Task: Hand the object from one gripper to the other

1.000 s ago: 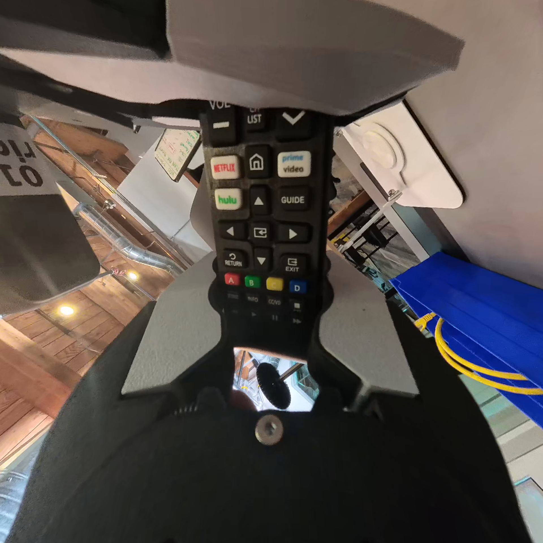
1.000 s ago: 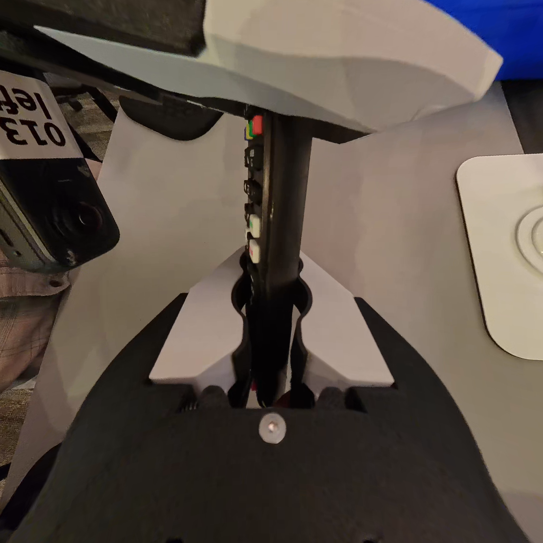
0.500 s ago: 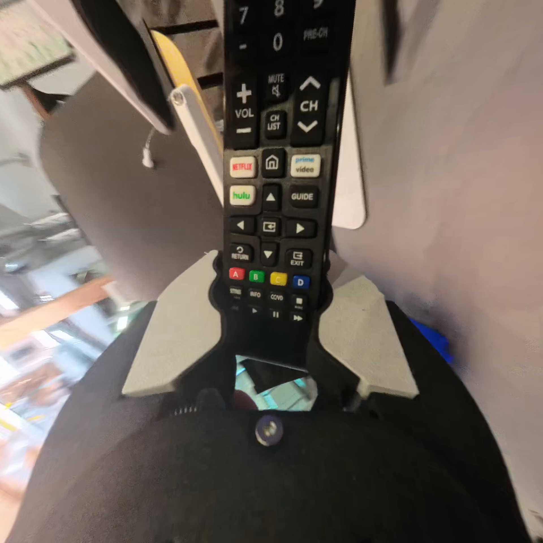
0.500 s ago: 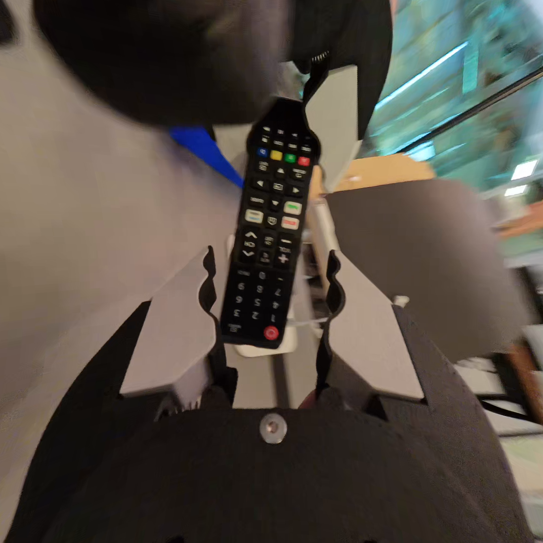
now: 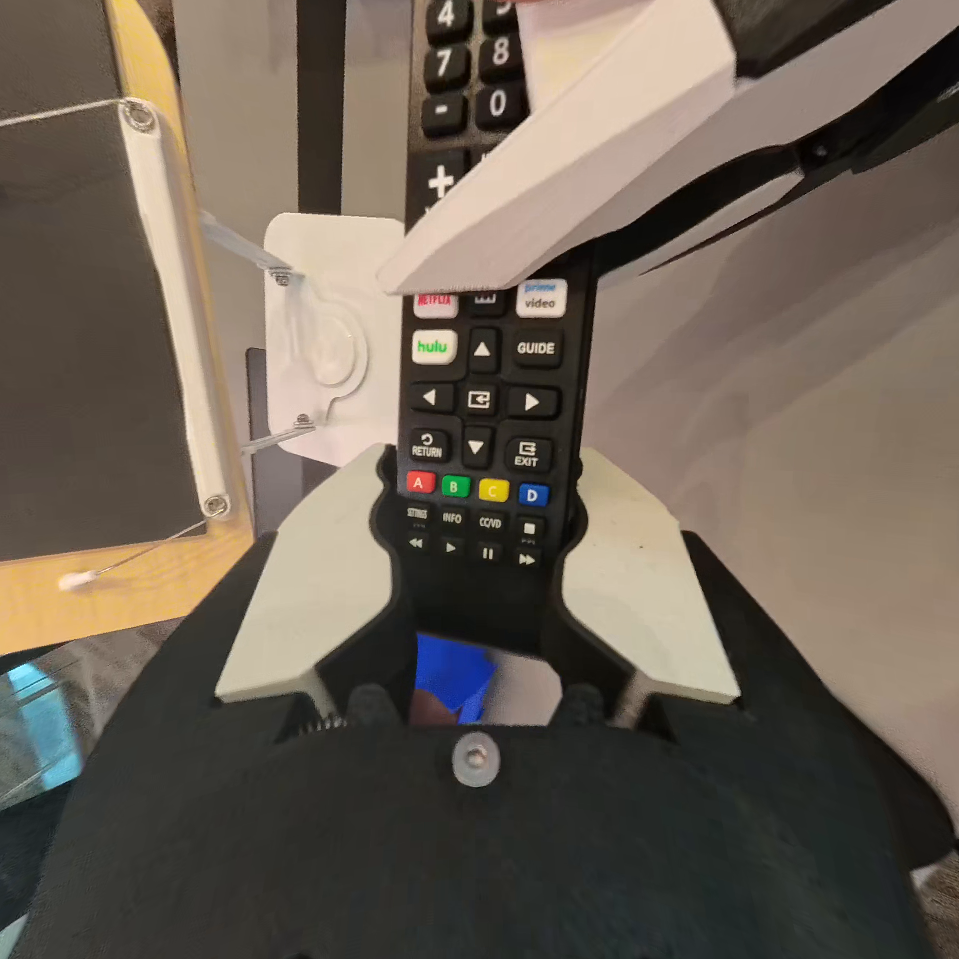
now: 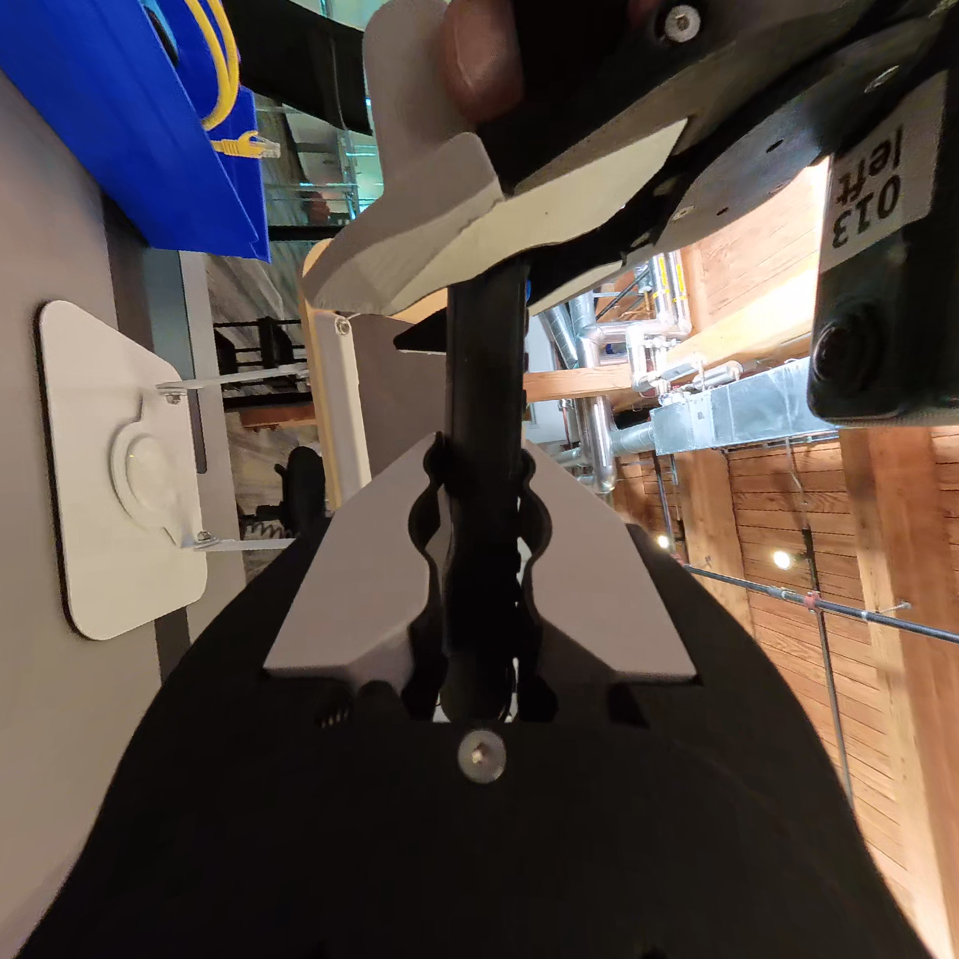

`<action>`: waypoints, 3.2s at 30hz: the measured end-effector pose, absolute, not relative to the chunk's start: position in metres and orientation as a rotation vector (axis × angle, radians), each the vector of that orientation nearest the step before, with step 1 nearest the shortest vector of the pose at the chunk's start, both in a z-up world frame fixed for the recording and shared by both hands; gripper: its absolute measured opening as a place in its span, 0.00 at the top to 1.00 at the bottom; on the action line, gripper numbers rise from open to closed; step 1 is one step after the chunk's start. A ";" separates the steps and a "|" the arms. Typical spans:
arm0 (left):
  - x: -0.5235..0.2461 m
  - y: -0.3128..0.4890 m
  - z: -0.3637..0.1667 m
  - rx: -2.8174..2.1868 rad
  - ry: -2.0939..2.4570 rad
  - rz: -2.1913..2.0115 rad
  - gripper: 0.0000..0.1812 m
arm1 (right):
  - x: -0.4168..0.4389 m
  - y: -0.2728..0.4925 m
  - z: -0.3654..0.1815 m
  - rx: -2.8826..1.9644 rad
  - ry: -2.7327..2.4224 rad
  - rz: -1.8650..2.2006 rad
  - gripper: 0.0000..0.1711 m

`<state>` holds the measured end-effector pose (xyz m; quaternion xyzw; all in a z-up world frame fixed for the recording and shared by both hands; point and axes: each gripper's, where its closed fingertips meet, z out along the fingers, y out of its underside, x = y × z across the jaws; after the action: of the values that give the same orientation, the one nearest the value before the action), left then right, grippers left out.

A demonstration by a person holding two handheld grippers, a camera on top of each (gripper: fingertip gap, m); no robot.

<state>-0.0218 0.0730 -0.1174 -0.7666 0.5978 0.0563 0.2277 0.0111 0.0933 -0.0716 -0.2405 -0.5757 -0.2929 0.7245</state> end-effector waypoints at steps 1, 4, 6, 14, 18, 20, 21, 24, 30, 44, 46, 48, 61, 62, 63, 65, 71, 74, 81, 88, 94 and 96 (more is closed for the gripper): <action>-0.021 0.071 -0.118 -2.120 1.651 0.135 0.67 | 0.011 0.093 -0.072 -0.538 -1.280 -0.631 0.87; -0.017 0.073 -0.115 -2.091 1.653 0.130 0.66 | 0.013 0.094 -0.072 -0.583 -1.281 -0.576 0.88; -0.014 0.080 -0.108 -2.012 1.647 0.190 0.66 | 0.015 0.097 -0.075 -0.634 -1.300 -0.516 0.88; -0.011 0.093 -0.051 -1.333 1.725 0.827 0.61 | 0.025 0.106 -0.086 -0.912 -1.385 -0.123 0.88; -0.010 0.091 -0.039 -1.181 1.640 1.019 0.60 | 0.030 0.107 -0.081 -0.998 -1.342 0.056 0.88; -0.005 0.087 -0.033 -1.152 1.574 0.979 0.60 | 0.028 0.100 -0.076 -0.999 -1.304 0.208 0.88; -0.003 0.085 -0.028 -1.159 1.526 0.927 0.60 | 0.026 0.094 -0.073 -0.986 -1.291 0.300 0.88; 0.005 0.075 -0.012 -1.291 1.339 0.578 0.59 | 0.022 0.071 -0.062 -0.909 -1.250 0.611 0.88; 0.045 0.033 0.019 -1.306 1.102 -0.235 0.66 | 0.036 0.036 -0.034 -0.751 -1.173 1.063 0.88; 0.084 0.017 0.011 -1.302 1.126 -0.434 0.86 | 0.036 0.022 -0.031 -0.700 -1.169 1.183 0.84; 0.078 0.026 0.006 -1.340 1.150 -0.284 0.86 | 0.039 0.034 -0.035 -0.750 -1.209 1.052 0.76; 0.070 0.035 -0.002 -1.380 1.209 -0.086 0.86 | 0.047 0.046 -0.031 -0.777 -1.244 0.851 0.76; 0.067 0.048 -0.032 -1.305 1.554 0.611 0.86 | 0.069 0.016 -0.011 -0.690 -1.494 0.084 0.86; 0.068 0.048 -0.033 -1.300 1.572 0.642 0.86 | 0.067 0.016 -0.013 -0.691 -1.506 0.059 0.87; 0.068 0.048 -0.032 -1.293 1.574 0.671 0.86 | 0.066 0.017 -0.014 -0.698 -1.511 0.037 0.89; 0.067 0.050 -0.031 -1.279 1.589 0.727 0.86 | 0.066 0.018 -0.015 -0.709 -1.511 0.006 0.89; 0.066 0.051 -0.025 -1.260 1.581 0.780 0.86 | 0.065 0.019 -0.010 -0.697 -1.478 -0.006 0.89; 0.067 0.051 -0.017 -1.223 1.559 0.793 0.85 | 0.065 0.017 -0.002 -0.677 -1.434 0.028 0.90; 0.060 0.047 0.016 -1.175 1.457 0.757 0.72 | 0.080 0.011 0.023 -0.649 -1.316 0.243 0.90; 0.030 0.038 0.044 -1.275 1.204 0.333 0.57 | 0.111 -0.010 0.058 -0.564 -1.201 0.520 0.90; 0.017 0.015 0.074 -1.181 0.938 -0.340 0.58 | 0.148 -0.030 0.088 -0.433 -1.066 0.845 0.90; 0.024 0.008 0.074 -1.176 0.918 -0.484 0.61 | 0.157 -0.033 0.093 -0.395 -1.033 0.935 0.90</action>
<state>0.0239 0.0084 0.0739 -0.5296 0.4135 -0.2178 0.7079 0.1566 -0.0325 0.0930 -0.1808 -0.4725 0.4278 0.7490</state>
